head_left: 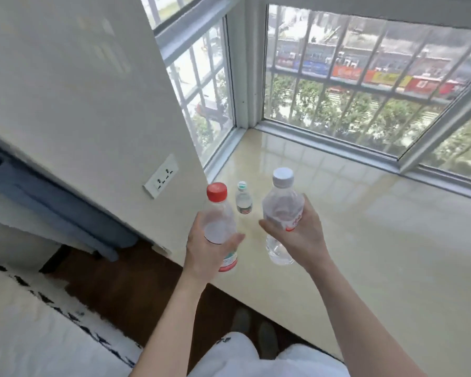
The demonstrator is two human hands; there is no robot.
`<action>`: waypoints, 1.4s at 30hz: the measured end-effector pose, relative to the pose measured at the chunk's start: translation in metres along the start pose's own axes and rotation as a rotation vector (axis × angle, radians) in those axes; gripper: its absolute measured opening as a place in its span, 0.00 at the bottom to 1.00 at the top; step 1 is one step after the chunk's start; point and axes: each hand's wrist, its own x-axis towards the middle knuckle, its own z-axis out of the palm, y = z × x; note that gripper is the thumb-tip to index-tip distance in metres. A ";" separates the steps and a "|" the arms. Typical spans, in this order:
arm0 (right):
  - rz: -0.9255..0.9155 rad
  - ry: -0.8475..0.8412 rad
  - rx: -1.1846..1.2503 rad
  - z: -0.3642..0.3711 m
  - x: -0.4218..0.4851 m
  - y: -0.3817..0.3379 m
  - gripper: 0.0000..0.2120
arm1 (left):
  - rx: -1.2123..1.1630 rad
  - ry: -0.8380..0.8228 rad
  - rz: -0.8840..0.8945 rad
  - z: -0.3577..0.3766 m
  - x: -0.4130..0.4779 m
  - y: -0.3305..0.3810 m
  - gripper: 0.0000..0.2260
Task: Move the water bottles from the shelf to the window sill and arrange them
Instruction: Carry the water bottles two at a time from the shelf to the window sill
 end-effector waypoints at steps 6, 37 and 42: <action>0.095 0.304 -0.002 -0.033 -0.011 0.026 0.21 | -0.026 -0.337 0.023 0.044 0.033 -0.001 0.22; 0.311 0.504 -0.021 -0.108 0.092 0.311 0.30 | 0.140 -0.619 -0.007 0.297 0.150 -0.192 0.28; 0.321 0.513 -0.017 -0.110 0.085 0.326 0.30 | 0.162 -0.590 0.060 0.301 0.148 -0.200 0.28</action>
